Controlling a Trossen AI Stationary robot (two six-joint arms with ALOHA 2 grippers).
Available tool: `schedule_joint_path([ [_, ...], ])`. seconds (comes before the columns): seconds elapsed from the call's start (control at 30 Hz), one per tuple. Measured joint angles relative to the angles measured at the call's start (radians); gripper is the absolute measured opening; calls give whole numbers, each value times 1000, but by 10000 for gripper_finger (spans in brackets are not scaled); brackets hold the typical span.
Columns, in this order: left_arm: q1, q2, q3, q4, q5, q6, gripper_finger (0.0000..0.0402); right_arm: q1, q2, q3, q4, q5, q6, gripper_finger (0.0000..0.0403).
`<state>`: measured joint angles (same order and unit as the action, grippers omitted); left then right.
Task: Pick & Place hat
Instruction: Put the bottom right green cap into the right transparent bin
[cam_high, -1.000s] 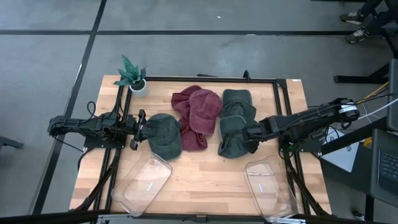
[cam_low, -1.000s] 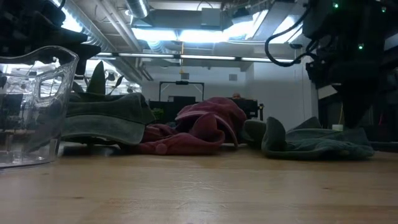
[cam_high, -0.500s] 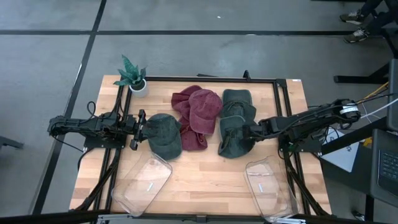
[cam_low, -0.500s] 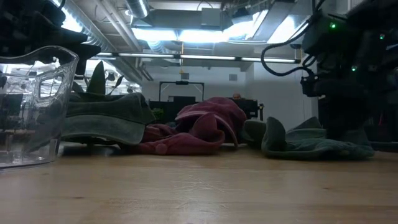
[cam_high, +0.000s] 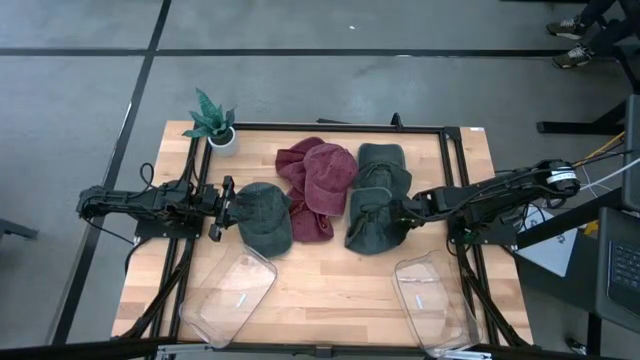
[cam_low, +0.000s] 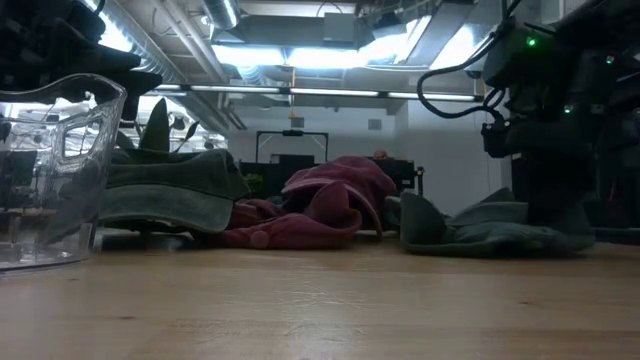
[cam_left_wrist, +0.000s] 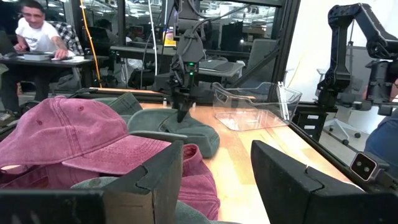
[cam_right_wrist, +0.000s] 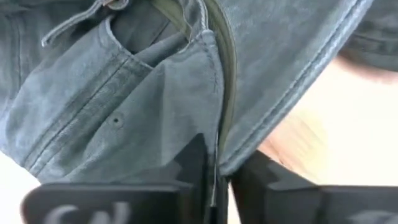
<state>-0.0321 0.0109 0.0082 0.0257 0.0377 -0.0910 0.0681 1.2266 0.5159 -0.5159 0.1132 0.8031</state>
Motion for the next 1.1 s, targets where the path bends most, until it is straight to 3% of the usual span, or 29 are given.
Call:
schedule_joint_path([
  [0.1,0,0,0,0,0,0,185,0,0,0,2,-18,-3,19],
  [0.33,0,0,0,0,0,0,185,0,-50,0,-3,-30,4,41],
  [0.6,0,0,0,0,0,0,185,1,-187,1,-20,-20,-3,17],
  [0.9,0,0,0,0,0,0,185,1,-275,128,-347,181,-120,17],
  [1.1,0,0,0,0,0,0,185,1,-301,246,-470,332,-205,19],
])
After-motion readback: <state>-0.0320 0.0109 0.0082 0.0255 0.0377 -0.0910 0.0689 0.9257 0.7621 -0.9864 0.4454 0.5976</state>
